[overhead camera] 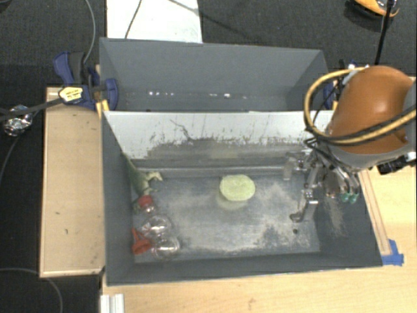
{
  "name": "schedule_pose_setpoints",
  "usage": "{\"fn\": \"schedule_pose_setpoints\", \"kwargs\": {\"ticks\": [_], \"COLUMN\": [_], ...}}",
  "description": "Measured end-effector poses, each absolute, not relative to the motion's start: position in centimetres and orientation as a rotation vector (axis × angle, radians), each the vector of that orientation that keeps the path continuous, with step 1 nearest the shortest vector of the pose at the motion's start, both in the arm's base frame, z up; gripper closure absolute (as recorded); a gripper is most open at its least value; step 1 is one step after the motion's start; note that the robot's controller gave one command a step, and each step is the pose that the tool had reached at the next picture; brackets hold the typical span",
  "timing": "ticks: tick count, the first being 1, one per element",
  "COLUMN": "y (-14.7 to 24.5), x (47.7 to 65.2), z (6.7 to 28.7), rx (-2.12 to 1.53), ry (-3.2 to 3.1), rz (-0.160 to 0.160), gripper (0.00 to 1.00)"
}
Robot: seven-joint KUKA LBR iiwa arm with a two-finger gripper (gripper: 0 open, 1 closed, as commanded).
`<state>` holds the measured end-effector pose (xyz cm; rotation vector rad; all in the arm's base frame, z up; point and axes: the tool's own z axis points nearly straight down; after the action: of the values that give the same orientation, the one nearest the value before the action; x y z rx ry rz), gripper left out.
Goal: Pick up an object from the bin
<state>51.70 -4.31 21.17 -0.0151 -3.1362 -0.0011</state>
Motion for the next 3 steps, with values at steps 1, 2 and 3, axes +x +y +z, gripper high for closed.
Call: {"fn": "schedule_pose_setpoints", "kwargs": {"ticks": [1,2,3], "y": [-4.3,-2.1,1.0], "x": [51.9,52.2,55.2], "z": [21.6,17.6,12.3], "rx": [-0.013,0.063,0.175], "ry": [-3.145,-3.150,-3.147], "rz": [0.000,0.002,0.000], "gripper": [0.00,0.00,0.00]}}
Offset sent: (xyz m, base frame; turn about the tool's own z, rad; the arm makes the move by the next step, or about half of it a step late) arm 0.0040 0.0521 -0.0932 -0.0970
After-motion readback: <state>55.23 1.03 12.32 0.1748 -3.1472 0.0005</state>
